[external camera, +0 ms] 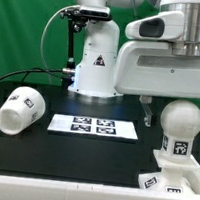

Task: Assemble lamp

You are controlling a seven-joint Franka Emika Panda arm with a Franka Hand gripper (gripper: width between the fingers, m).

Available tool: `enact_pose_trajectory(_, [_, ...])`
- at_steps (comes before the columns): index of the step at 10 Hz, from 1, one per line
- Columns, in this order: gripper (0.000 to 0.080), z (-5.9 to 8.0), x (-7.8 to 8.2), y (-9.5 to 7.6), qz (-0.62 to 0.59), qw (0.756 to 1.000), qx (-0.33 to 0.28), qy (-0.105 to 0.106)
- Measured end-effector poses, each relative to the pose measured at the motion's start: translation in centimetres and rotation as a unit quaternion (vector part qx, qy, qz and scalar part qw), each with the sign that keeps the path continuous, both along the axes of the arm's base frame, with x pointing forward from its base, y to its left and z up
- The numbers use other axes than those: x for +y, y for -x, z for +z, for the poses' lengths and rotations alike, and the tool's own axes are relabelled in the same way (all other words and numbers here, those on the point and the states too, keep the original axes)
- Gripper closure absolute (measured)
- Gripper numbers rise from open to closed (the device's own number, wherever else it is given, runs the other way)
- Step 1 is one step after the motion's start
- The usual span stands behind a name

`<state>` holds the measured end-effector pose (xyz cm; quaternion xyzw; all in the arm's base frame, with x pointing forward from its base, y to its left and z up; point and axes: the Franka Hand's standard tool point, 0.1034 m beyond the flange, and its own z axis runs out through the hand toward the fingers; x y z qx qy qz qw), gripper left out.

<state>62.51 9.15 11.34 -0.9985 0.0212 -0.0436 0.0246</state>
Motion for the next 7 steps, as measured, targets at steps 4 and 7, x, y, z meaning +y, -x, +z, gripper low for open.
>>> enact_pose_trajectory(4, [0.0226, 0.0, -0.01, -0.03, -0.071, 0.997, 0.003, -0.006])
enact_pose_trajectory(7, [0.0226, -0.07, -0.19, 0.03, -0.251, 0.968, 0.012, -0.021])
